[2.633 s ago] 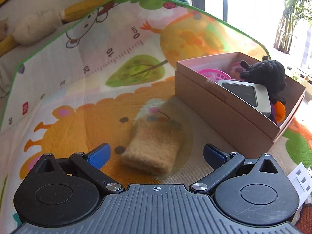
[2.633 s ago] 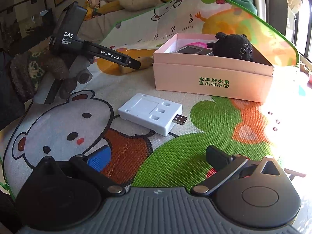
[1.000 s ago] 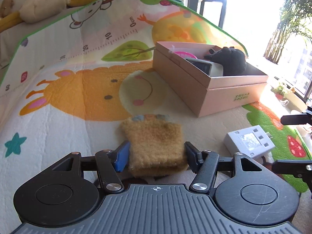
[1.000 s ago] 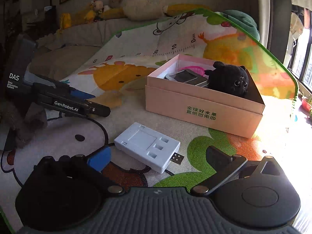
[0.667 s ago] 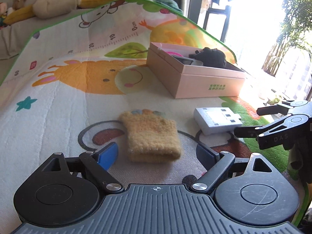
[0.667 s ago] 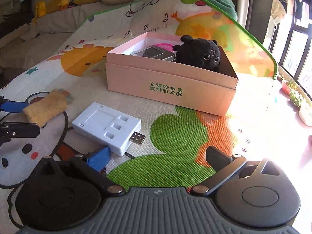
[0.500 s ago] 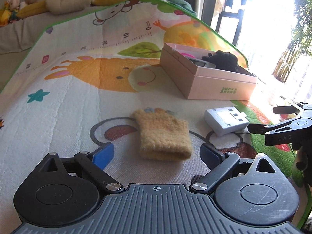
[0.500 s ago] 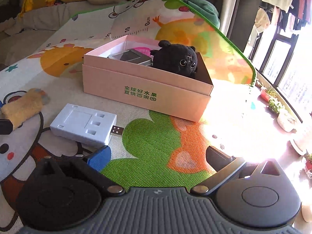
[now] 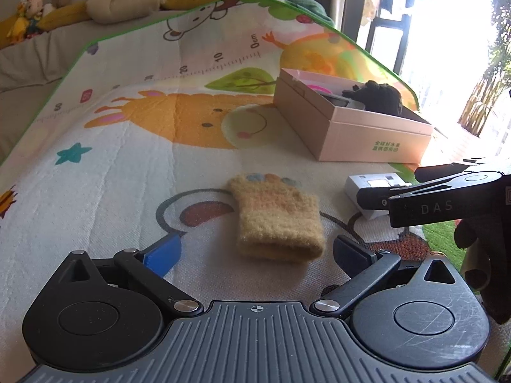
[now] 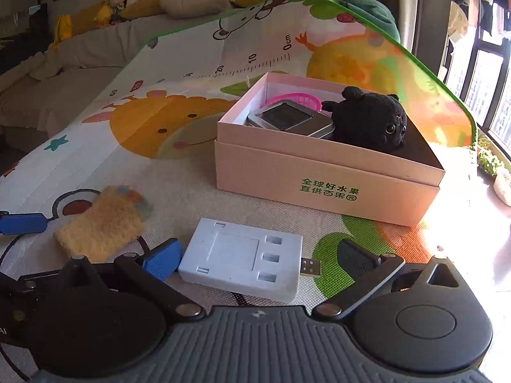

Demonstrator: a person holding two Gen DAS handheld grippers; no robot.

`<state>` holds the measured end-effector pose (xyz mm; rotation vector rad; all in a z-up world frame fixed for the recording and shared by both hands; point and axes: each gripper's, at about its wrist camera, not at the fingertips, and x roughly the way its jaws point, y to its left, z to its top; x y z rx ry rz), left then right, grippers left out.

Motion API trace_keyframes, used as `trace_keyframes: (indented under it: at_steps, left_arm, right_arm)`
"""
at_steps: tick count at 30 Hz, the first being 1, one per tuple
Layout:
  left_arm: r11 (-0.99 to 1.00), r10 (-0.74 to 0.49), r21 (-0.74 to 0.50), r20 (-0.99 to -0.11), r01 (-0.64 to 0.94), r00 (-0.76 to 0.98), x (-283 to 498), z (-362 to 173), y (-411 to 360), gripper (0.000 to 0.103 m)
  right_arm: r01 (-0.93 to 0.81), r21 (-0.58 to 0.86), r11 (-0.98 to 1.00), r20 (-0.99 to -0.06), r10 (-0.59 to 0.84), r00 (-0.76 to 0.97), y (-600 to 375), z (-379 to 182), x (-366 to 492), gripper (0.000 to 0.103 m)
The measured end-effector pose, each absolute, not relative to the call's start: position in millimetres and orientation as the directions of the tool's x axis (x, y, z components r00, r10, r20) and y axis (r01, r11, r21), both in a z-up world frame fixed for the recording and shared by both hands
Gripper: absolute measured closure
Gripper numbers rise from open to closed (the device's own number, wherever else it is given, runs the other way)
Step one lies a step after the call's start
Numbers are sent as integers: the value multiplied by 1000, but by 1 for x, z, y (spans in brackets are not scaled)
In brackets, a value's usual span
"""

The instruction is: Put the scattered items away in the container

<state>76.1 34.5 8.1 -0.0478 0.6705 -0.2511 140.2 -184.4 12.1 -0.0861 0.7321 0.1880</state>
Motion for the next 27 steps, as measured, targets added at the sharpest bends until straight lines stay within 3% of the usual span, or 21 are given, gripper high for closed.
trace_keyframes:
  at_steps: [3, 4, 21, 27]
  left_arm:
    - [967, -255, -139, -604, 215, 755, 76, 8, 37, 0]
    - [966, -257, -143, -603, 215, 755, 76, 8, 37, 0]
    - [944, -241, 2, -675, 329, 697, 134, 8, -8, 0]
    - [867, -383, -38, -690, 498, 614, 142, 10, -37, 0]
  right_arm:
    - [-195, 35, 980, -682, 166, 713, -189, 9, 141, 1]
    - [-198, 34, 980, -682, 168, 712, -190, 8, 140, 10]
    - [-190, -13, 982, -629, 140, 765, -247, 5, 45, 9]
    - [-196, 40, 980, -657, 174, 734, -251, 2, 53, 0]
